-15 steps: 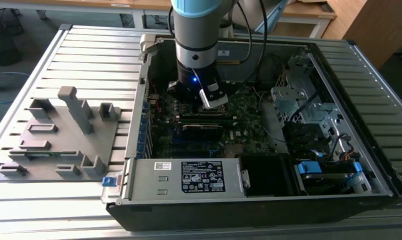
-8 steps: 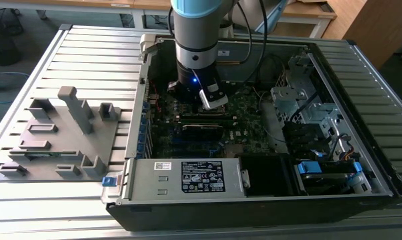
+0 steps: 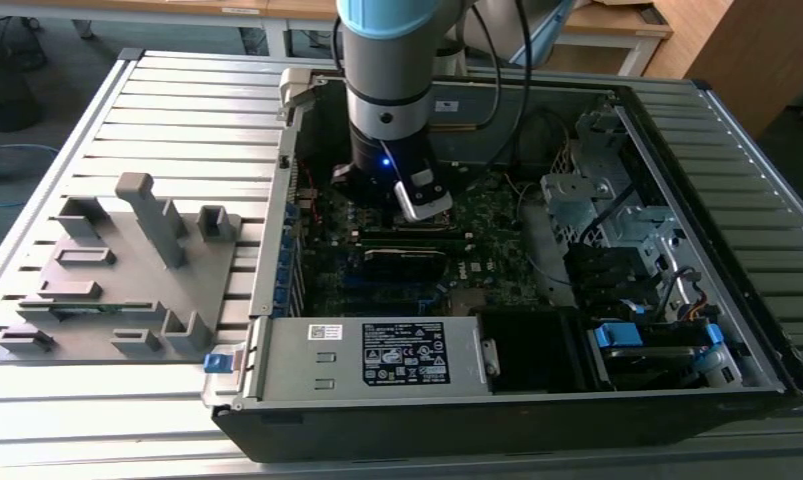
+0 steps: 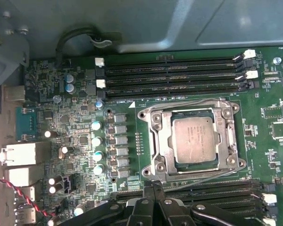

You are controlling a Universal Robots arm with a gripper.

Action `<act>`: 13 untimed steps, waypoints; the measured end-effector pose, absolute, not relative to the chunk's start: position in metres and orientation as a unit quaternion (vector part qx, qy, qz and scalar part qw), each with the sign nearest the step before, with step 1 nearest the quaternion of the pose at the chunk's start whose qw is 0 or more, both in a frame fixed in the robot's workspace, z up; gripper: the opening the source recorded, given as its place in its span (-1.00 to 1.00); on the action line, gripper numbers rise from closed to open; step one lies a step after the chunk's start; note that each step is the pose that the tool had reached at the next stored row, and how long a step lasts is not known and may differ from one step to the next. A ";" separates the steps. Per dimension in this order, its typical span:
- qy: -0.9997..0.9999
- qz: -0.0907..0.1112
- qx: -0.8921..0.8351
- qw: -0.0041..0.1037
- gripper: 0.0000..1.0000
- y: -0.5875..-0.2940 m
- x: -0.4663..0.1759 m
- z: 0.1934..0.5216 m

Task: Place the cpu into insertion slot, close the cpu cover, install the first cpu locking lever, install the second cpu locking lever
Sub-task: 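Install the second cpu locking lever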

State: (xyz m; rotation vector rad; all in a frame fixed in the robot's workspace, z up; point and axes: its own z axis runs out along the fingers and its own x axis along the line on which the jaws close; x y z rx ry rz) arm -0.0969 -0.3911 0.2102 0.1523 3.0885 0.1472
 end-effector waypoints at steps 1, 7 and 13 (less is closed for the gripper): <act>0.997 0.049 0.049 0.023 -0.80 -0.391 -0.097 0.210; 0.997 0.053 0.049 0.023 -0.80 -0.391 -0.099 0.207; 0.997 0.061 0.050 0.022 -0.80 -0.391 -0.100 0.204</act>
